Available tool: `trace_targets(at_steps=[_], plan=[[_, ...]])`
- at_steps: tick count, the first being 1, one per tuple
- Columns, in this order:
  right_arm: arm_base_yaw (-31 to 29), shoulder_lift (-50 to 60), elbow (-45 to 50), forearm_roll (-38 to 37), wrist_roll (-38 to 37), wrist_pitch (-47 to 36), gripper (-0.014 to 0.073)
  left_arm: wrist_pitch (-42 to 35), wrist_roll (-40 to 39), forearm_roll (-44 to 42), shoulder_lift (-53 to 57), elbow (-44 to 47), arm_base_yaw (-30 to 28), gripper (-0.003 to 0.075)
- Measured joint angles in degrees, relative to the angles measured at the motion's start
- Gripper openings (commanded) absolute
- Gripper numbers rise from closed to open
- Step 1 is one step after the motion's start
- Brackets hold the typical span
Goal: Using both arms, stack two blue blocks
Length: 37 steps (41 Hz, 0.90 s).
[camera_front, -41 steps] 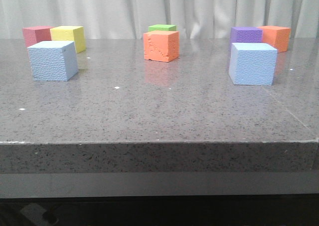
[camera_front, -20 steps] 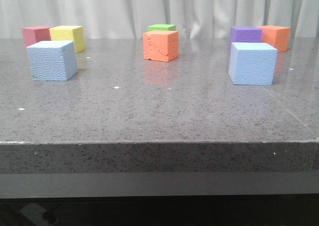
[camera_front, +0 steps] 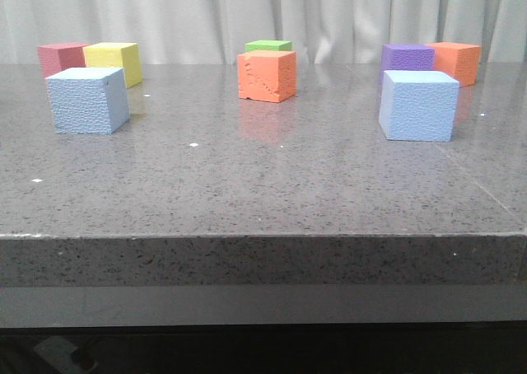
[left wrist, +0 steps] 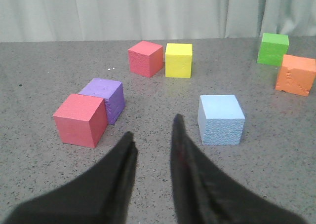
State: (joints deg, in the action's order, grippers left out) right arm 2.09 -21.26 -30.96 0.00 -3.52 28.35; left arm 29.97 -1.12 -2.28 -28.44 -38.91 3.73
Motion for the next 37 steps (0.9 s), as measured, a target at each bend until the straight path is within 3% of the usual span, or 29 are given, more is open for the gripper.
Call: trace_targets(at_steps=[3,29,37], plan=[[0.0,0.0,0.0,0.0,0.0,0.0,0.0379,0.0,0.0,-0.2,-0.1,0.0,0.0,0.0474],[0.0,0.0,0.0,0.0,0.0,-1.2,0.0381,0.0,0.0,-0.5,-0.2,0.0,0.0,0.0473],[0.0,-0.5,-1.6,0.0,0.0,-0.2,0.057,0.0,0.0,-0.5,-0.2,0.0,0.0,0.0473]])
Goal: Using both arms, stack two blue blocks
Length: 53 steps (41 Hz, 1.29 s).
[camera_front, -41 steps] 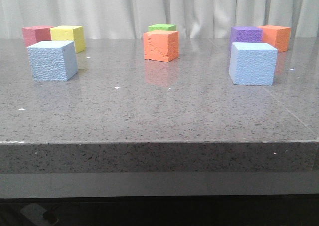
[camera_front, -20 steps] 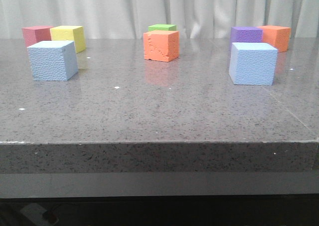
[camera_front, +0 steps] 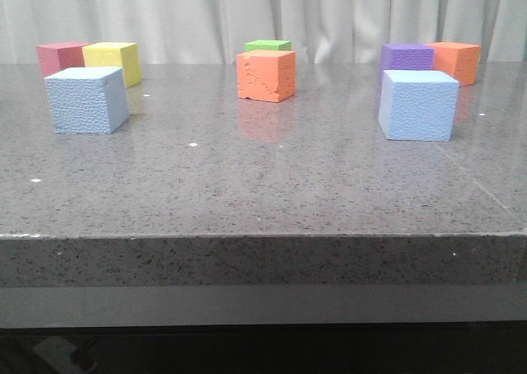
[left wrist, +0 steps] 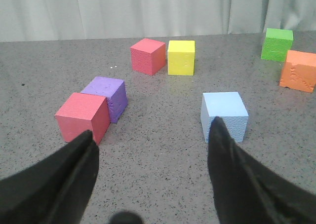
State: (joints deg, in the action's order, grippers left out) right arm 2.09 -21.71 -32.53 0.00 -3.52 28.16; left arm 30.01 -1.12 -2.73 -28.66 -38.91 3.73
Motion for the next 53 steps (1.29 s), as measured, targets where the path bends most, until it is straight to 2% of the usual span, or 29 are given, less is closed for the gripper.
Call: trace_targets(at_steps=[2,10,21,29,35,41,48,53], plan=[[0.0,-0.7,-1.5,0.3,0.0,1.1,0.0598,0.0,0.0,0.0,0.0,0.0,0.0,0.0473],[0.0,-7.3,-8.3,3.6,0.9,6.7,0.0593,0.0,0.0,0.0,0.0,0.0,0.0,0.0473],[4.6,-22.3,-18.8,14.6,11.3,13.7,0.0593,0.0,0.0,0.0,0.0,0.0,0.0,0.0473],[9.5,-33.6,-24.6,16.0,12.8,13.9,0.0593,0.1,0.0,0.0,0.0,0.0,0.0,0.0473],[12.2,-43.4,-30.5,15.6,12.6,17.2,0.0593,0.1,0.0,0.0,0.0,0.0,0.0,0.0473],[14.3,-52.9,-38.2,10.4,6.5,21.4,0.0593,0.1,0.0,0.0,0.0,0.0,0.0,0.0473],[16.2,-62.2,-46.3,-1.4,-7.0,23.7,0.0593,0.1,0.0,0.0,0.0,0.0,0.0,0.0473],[16.4,-67.3,-50.9,-4.1,-12.3,23.8,0.0593,0.1,0.0,0.0,0.0,0.0,0.0,0.0473]])
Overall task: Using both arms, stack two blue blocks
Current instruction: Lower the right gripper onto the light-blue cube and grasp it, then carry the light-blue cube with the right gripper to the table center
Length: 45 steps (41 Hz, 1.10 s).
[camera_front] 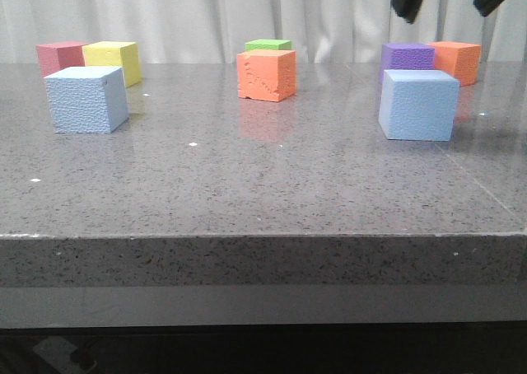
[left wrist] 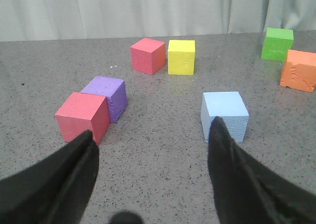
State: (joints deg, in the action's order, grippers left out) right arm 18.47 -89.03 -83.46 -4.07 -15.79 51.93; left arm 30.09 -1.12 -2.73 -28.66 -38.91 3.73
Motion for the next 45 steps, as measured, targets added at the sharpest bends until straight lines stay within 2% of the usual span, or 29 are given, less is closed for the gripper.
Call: trace_targets(at_steps=[10,26,29,32,35,45], plan=[[0.0,-8.1,-6.3,-1.1,-3.1,0.0,0.0593,0.0,0.0,0.0,0.0,0.0,0.0,0.0473],[-0.9,-16.4,-6.6,-2.8,-7.0,1.5,0.059,0.0,0.0,0.0,0.0,0.0,0.0,0.0473],[-0.9,-17.2,-6.6,-2.8,-7.1,2.1,0.054,0.0,0.0,0.0,0.0,0.0,0.0,0.0473],[-0.9,-17.5,-6.6,-2.8,-7.3,3.0,0.0435,0.0,0.0,0.0,0.0,0.0,0.0,0.0473],[-0.9,-17.5,-6.6,-2.5,-7.4,3.1,0.0365,0.0,0.0,0.0,0.0,0.0,0.0,0.0473],[1.7,-16.2,-7.9,-1.3,-7.4,4.1,0.0357,0.0,0.0,0.0,0.0,0.0,0.0,0.0473]])
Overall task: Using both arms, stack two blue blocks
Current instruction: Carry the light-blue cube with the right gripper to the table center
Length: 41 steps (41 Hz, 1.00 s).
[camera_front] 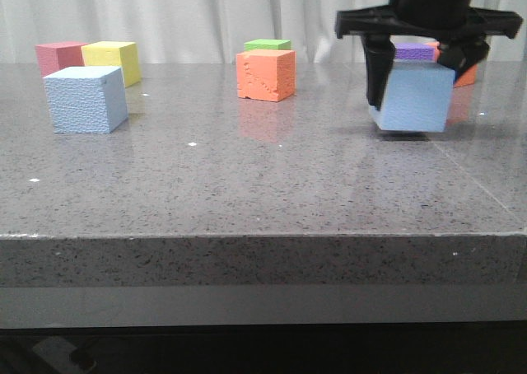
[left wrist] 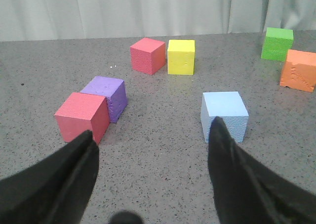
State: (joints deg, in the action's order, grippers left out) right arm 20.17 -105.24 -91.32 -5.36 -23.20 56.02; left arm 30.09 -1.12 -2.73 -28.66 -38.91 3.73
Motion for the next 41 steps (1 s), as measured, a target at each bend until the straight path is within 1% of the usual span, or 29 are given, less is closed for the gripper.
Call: trace_targets(at_steps=[9,15,19,22,24,29,31,41], plan=[[7.1,-1.6,-6.3,0.2,-0.6,2.1,0.0357,0.0,0.0,0.0,0.0,0.0,0.0,0.0473],[10.5,-6.3,-11.9,-1.4,-4.0,4.6,0.0357,0.0,0.0,0.0,0.0,0.0,0.0,0.0473],[11.5,-9.9,-14.7,-2.6,-6.7,5.1,0.0365,0.0,0.0,0.0,0.0,0.0,0.0,0.0473],[11.9,-11.9,-16.5,-2.7,-7.6,5.1,0.0412,0.1,0.0,0.0,0.0,0.0,0.0,0.0473],[12.0,-12.6,-17.3,-2.7,-7.9,5.0,0.0473,0.1,0.0,0.0,0.0,0.0,0.0,0.0473],[12.0,-13.0,-17.9,-2.6,-8.2,4.8,0.058,0.1,0.0,0.0,0.0,0.0,0.0,0.0473],[12.0,-13.0,-17.9,-2.6,-8.2,4.8,0.0591,0.1,0.0,0.0,0.0,0.0,0.0,0.0473],[12.0,-12.6,-18.0,-2.6,-8.2,4.6,0.0589,0.1,0.0,0.0,0.0,0.0,0.0,0.0473]])
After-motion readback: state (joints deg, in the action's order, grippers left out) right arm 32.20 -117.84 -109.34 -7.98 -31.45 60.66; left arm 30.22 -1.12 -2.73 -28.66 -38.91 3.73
